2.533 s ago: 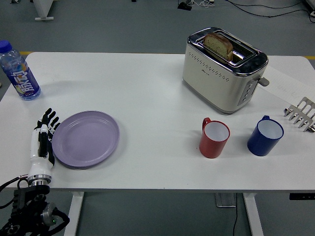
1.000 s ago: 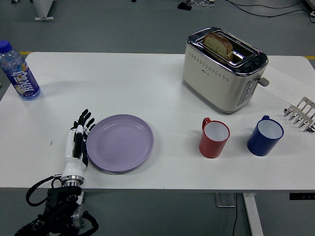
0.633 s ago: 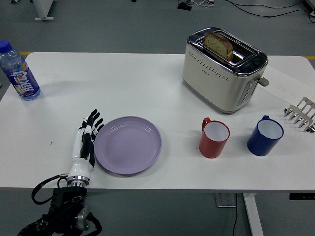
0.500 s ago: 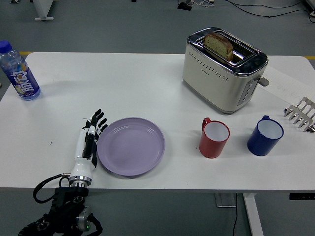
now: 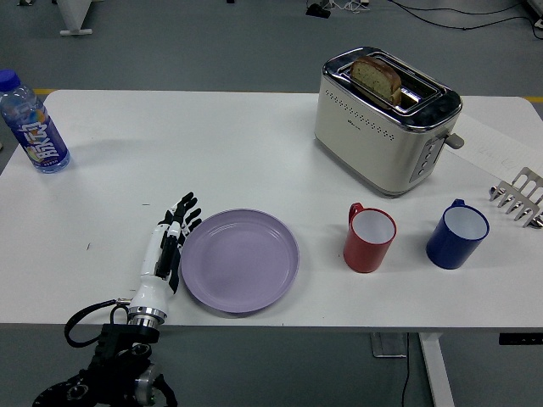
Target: Push plate across desktop
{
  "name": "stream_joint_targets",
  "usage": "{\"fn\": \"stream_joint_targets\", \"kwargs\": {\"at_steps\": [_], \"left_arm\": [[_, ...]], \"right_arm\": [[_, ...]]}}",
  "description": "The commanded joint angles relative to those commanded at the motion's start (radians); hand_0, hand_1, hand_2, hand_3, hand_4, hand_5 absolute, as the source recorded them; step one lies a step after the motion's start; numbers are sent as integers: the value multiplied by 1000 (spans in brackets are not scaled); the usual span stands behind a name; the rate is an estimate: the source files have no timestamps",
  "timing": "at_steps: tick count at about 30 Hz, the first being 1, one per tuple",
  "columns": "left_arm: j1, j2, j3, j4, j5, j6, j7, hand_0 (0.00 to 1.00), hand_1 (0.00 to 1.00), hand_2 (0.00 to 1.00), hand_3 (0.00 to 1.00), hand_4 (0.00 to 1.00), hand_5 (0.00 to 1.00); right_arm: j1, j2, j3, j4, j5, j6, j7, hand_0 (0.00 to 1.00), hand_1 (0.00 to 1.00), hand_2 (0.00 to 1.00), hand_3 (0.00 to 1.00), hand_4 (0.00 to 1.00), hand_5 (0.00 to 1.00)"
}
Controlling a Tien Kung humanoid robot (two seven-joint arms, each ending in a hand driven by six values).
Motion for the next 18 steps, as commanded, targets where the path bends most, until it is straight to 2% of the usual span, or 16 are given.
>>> {"fn": "stream_joint_targets", "kwargs": {"at_steps": [5, 18], "left_arm": [[-6, 7, 19, -5, 15, 0, 0, 839, 890, 920, 893, 567, 998], [6, 0, 4, -7, 61, 5, 0, 840, 890, 918, 892, 567, 998]], "right_arm": [[-3, 1, 2, 0, -1, 0, -2, 638, 612, 665, 604, 191, 108], [-10, 2, 1, 0, -3, 1, -3, 638, 612, 665, 604, 190, 111]]}}
